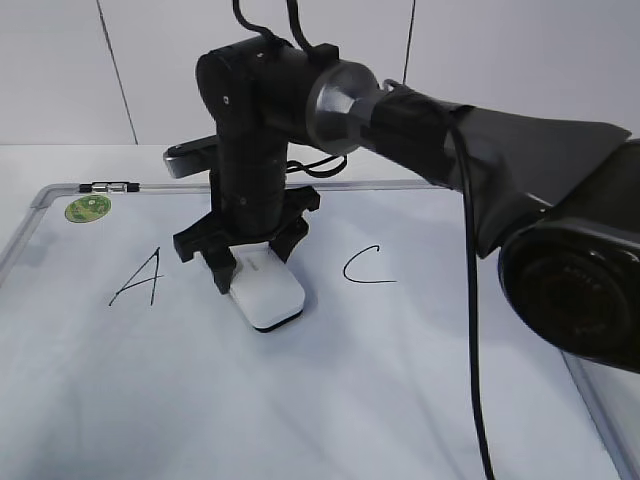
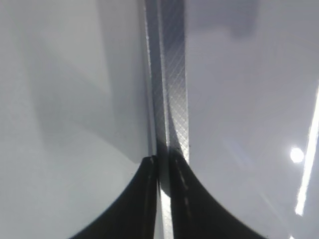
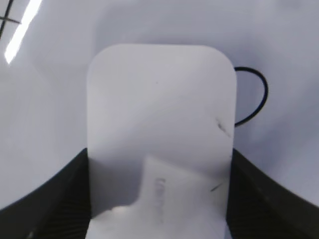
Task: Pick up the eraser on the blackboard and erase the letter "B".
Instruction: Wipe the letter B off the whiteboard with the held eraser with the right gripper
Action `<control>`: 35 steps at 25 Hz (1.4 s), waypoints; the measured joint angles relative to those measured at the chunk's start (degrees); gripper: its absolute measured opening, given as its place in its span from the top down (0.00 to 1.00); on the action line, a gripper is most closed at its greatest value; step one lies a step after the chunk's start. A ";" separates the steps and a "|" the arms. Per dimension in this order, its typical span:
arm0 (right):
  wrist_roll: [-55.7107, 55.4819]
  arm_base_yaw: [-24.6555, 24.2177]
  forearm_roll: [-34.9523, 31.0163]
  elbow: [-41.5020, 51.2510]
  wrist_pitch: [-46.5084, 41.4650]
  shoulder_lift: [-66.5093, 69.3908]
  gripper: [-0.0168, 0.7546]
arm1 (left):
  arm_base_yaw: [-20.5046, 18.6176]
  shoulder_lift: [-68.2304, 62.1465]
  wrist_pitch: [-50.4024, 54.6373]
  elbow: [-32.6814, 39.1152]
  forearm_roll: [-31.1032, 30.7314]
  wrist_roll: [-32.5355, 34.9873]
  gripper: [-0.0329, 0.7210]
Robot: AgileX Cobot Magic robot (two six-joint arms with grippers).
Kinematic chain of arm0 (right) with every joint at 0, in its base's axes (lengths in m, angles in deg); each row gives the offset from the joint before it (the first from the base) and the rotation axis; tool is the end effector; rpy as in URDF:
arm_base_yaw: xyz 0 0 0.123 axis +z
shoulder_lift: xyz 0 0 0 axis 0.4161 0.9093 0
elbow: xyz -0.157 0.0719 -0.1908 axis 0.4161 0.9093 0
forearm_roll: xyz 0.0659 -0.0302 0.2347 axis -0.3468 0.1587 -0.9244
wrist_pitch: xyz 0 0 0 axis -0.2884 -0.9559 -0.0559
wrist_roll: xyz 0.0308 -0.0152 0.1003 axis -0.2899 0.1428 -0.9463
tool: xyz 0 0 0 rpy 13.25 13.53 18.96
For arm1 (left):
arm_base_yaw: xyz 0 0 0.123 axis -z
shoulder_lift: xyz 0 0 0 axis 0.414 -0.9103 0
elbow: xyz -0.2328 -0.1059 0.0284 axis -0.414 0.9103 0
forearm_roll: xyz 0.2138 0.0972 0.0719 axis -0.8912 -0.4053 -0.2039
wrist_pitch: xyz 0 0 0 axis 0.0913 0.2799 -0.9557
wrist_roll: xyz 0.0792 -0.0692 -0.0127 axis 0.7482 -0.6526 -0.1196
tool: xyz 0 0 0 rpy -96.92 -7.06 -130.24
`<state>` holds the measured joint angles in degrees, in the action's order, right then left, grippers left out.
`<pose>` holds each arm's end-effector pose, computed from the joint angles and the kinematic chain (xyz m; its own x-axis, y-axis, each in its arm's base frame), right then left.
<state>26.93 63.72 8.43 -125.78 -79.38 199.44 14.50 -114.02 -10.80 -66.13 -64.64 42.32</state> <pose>0.3777 0.3073 0.1370 -0.8364 -0.5297 -0.1409 -0.5370 0.8434 0.0166 0.3347 0.0387 0.1150 -0.9992 0.0391 0.0018 0.0380 0.9809 -0.1910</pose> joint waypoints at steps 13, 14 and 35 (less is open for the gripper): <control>-0.74 -6.29 0.00 -0.32 4.50 0.55 0.31 | 0.00 0.00 0.00 0.00 0.10 0.00 0.91; -0.74 -6.44 0.00 -0.32 4.50 0.55 0.31 | 0.00 0.00 0.00 0.00 0.10 0.00 0.91; 0.73 1.07 3.09 -0.45 5.86 0.91 0.31 | 0.00 0.00 0.43 0.00 -0.22 0.00 0.91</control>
<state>27.66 64.79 11.52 -126.23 -73.53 200.36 14.50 -114.02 -10.37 -66.13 -64.87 42.32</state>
